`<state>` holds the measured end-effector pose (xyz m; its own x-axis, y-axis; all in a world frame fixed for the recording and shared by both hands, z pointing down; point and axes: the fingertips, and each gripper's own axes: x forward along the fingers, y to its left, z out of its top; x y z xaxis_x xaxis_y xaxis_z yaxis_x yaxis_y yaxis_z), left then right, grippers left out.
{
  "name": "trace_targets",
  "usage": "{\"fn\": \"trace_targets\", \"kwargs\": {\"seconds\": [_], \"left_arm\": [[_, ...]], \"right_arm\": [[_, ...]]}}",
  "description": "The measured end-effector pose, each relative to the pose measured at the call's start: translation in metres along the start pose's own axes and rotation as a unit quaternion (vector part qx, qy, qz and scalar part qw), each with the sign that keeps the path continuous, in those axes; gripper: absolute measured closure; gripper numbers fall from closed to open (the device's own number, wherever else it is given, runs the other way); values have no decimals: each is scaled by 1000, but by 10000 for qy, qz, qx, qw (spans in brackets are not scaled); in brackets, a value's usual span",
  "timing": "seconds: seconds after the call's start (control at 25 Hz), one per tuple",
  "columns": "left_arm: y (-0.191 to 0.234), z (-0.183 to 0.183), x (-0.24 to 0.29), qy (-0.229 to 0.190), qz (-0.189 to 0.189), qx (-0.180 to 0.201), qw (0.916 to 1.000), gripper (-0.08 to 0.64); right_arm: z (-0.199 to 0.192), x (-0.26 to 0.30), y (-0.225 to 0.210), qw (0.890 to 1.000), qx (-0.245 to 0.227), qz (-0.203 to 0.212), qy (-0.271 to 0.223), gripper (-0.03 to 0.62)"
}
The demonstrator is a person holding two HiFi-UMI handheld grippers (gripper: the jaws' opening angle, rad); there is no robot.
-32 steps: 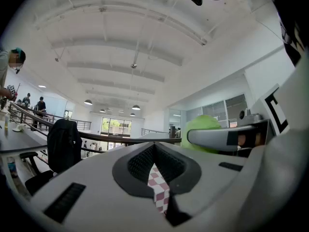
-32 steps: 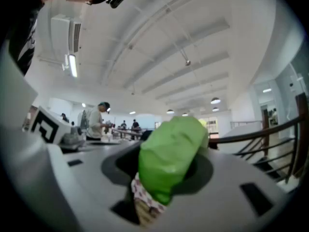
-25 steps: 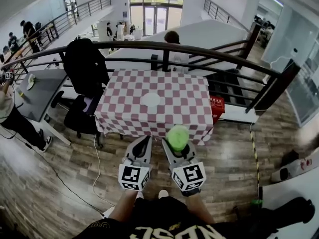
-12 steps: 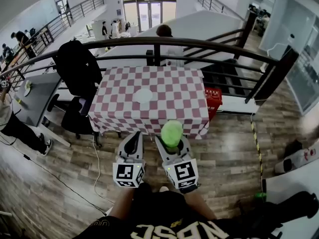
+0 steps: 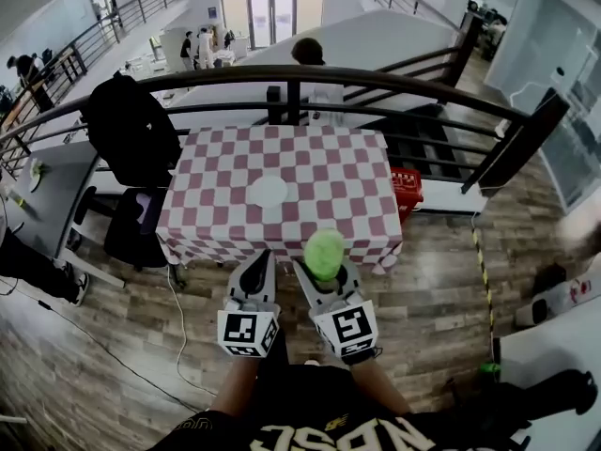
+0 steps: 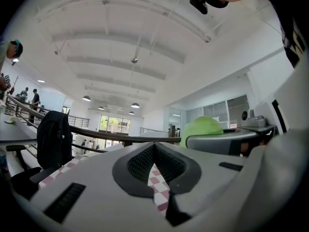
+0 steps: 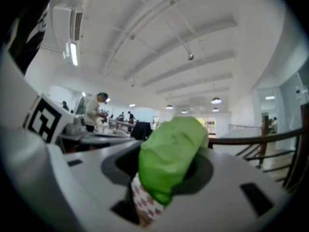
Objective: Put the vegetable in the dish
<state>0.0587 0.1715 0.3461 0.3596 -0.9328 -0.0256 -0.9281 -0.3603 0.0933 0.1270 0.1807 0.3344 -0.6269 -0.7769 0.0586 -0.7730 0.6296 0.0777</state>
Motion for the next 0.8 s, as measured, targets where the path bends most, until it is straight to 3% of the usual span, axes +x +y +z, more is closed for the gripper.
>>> {"fn": "trace_targets", "kwargs": {"seconds": [0.12, 0.32, 0.6, 0.8], "left_arm": [[38, 5, 43, -127, -101, 194, 9997, 543], [129, 13, 109, -107, 11, 437, 9990, 543], [210, 18, 173, -23, -78, 356, 9993, 543], [241, 6, 200, 118, -288, 263, 9992, 543]], "right_arm": [[3, 51, -13, 9994, -304, -161, -45, 410], [10, 153, -30, 9996, -127, -266, -38, 410], [8, 261, -42, 9994, 212, -190, 193, 410], [-9, 307, -40, 9980, 527, -96, 329, 410]]}}
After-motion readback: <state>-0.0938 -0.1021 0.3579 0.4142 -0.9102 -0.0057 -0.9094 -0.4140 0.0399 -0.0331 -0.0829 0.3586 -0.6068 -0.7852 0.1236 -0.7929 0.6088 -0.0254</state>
